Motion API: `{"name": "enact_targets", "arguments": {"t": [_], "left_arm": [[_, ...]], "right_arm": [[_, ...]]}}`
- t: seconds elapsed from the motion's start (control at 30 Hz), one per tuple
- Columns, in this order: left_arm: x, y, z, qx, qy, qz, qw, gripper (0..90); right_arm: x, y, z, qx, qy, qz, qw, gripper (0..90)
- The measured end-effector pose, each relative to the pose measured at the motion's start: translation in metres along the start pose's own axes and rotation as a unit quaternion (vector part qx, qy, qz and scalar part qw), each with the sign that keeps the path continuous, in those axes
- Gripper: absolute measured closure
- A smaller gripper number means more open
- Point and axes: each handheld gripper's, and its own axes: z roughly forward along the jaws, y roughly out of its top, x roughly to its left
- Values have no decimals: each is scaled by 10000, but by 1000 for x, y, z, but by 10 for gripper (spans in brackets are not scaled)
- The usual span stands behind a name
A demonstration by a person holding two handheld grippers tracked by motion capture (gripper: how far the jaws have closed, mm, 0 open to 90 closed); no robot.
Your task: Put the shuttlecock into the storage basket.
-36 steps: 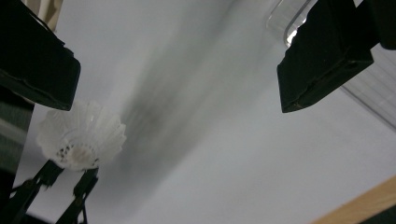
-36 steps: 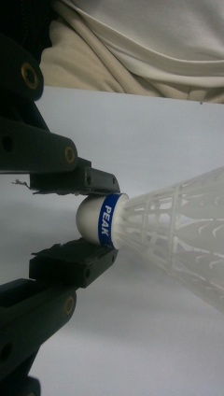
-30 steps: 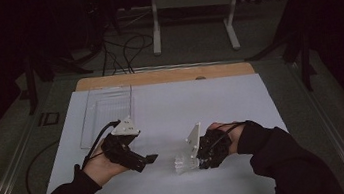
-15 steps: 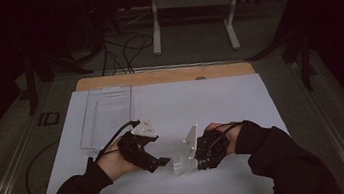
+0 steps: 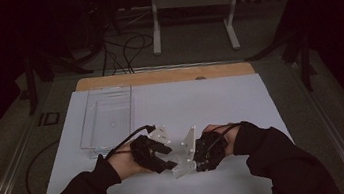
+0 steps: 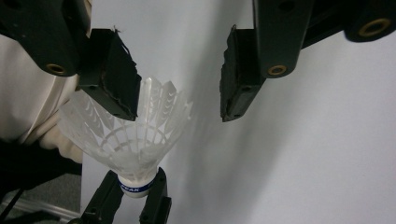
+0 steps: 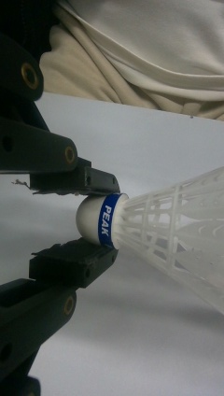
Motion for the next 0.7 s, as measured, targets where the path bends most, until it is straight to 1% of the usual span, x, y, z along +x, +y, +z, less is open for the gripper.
{"name": "enact_targets", "arguments": {"t": [0.07,0.1,0.17,0.2,0.23,0.27,0.3,0.33,0.37,0.4,0.5,0.6,0.63,0.67,0.7], "left_arm": [[0,1,3,41,-36,33,10000,515],[0,2,4,59,-12,41,10000,523],[0,3,6,63,-37,49,10000,528],[1,4,8,115,-42,95,9999,528],[1,4,8,115,-42,95,9999,548],[2,4,9,90,-125,115,9998,556],[2,5,10,126,-151,159,9997,572],[2,5,11,131,-158,161,9997,580],[2,5,11,131,-158,161,9997,609],[2,5,14,162,-233,202,9994,629],[1,6,17,195,-258,228,9992,674],[1,7,21,270,-332,278,9987,747],[1,7,21,270,-332,278,9987,777],[1,7,21,265,-342,271,9987,777],[1,7,22,201,-380,219,9988,798]], "right_arm": [[1,1,0,-2,33,-6,10000,661],[1,1,1,-14,30,-30,10000,662],[1,1,1,-40,32,-39,10000,661],[1,1,1,-44,-12,-96,9999,661],[1,1,1,-44,-12,-96,9999,661],[1,2,1,-57,-16,-127,9999,661],[2,2,1,-59,-13,-120,9999,662],[2,2,1,-61,-16,-120,9999,661],[2,2,1,-61,-16,-120,9999,661],[2,2,1,-42,-19,-151,9999,662],[2,2,0,-41,-11,-153,9999,662],[2,2,1,-61,-8,-157,9999,661],[2,1,1,-47,-8,-148,9999,661],[2,1,1,-47,-8,-148,9999,661],[2,1,1,-41,-1,-167,9999,661]]}}
